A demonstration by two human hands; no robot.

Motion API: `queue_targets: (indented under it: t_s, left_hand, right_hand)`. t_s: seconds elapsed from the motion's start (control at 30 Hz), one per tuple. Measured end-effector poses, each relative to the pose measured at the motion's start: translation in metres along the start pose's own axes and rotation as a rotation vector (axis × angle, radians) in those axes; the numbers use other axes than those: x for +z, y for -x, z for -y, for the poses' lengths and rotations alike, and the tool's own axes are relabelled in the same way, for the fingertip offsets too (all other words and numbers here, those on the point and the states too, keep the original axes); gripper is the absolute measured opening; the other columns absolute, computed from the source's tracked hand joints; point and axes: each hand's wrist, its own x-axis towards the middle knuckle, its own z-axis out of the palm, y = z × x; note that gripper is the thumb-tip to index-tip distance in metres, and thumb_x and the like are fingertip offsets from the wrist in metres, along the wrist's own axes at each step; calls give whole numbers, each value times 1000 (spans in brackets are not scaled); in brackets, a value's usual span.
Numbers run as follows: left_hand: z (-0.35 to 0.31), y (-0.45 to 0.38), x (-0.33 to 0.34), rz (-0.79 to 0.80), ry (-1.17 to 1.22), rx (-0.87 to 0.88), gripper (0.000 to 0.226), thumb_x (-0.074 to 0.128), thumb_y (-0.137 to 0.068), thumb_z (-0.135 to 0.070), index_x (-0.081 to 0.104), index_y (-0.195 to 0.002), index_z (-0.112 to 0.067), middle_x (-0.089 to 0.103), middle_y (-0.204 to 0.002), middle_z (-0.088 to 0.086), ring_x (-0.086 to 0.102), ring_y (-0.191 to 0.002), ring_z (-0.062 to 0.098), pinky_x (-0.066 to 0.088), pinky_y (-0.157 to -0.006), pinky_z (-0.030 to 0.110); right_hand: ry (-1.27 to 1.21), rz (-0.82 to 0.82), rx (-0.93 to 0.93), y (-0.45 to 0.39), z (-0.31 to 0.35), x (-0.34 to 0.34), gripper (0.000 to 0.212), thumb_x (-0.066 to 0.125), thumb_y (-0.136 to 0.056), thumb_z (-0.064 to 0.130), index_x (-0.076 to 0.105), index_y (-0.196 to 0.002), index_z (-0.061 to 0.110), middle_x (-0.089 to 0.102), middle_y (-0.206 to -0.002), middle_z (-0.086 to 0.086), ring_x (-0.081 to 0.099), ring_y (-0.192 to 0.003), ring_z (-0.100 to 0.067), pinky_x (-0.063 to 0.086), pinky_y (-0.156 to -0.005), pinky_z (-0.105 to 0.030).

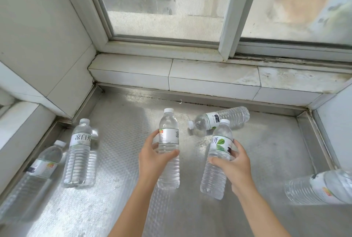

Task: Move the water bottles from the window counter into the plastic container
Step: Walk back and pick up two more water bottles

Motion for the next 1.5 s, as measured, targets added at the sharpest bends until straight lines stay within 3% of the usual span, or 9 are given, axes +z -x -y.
queue_targets:
  t_s: [0.1,0.3,0.4,0.57,0.73,1.03,1.17,1.27,1.5]
  left_hand:
    - [-17,19,-3,14,35,37,84,93,-55,-27,52,-124,-53,71,-102,-9,73,-79,8,61,-79,41]
    - [-54,69,-9,38,140,108,80,91,-64,-12,50,-120,-51,59,-96,-18,59,-68,-21,46,-66,20]
    - [-63,90,-11,43,161,139,80,92,-62,-13,52,-120,-51,63,-97,-15,63,-70,-17,50,-69,23]
    - [-71,123,-12,43,172,175,87,93,-45,-33,57,-121,-54,76,-100,-3,75,-80,11,61,-80,44]
    - [-76,164,-11,24,190,219,80,94,-58,-14,56,-116,-54,72,-100,-7,70,-73,-3,54,-70,25]
    - [-77,212,-19,88,198,293,85,92,-42,-38,57,-115,-61,76,-100,-7,74,-88,16,60,-84,45]
    - [-75,228,-29,173,179,355,88,92,-44,-39,55,-121,-58,76,-102,-9,73,-88,13,60,-83,44]
    - [-68,242,-40,241,159,381,89,92,-45,-38,55,-123,-56,76,-102,-10,73,-89,13,60,-84,44]
    - [-49,280,-66,420,121,430,87,94,-45,-39,55,-120,-60,75,-102,-11,71,-90,12,59,-84,42]
  right_hand:
    - [-10,43,-74,16,14,-5,96,82,-59,-7,40,-138,29,60,-109,5,65,-86,-11,49,-62,-25]
    - [-13,83,-197,54,33,-21,91,84,-58,-5,43,-125,42,61,-110,9,65,-89,-9,49,-61,-21]
    - [-17,103,-249,74,42,-35,90,84,-59,-4,43,-125,43,59,-108,14,61,-86,0,47,-56,-14]
    - [-10,124,-329,104,45,-63,93,84,-58,-5,43,-129,39,59,-110,13,63,-79,11,49,-55,-10]
    - [-17,117,-403,132,48,-85,91,85,-58,-5,43,-123,43,59,-109,15,61,-79,11,46,-56,-6]
    - [-32,45,-463,187,42,-115,98,86,-57,-2,42,-135,36,60,-113,13,59,-100,-3,47,-72,-24]
    - [-44,-42,-494,216,34,-118,103,89,-48,4,44,-135,36,60,-114,9,61,-102,-10,50,-83,-31]
    - [-64,-112,-499,244,23,-118,101,88,-51,-4,45,-133,38,60,-114,11,61,-102,-6,50,-85,-30]
    - [-66,-292,-478,324,-19,-122,102,89,-52,2,44,-133,43,61,-120,12,60,-108,-10,50,-91,-39]
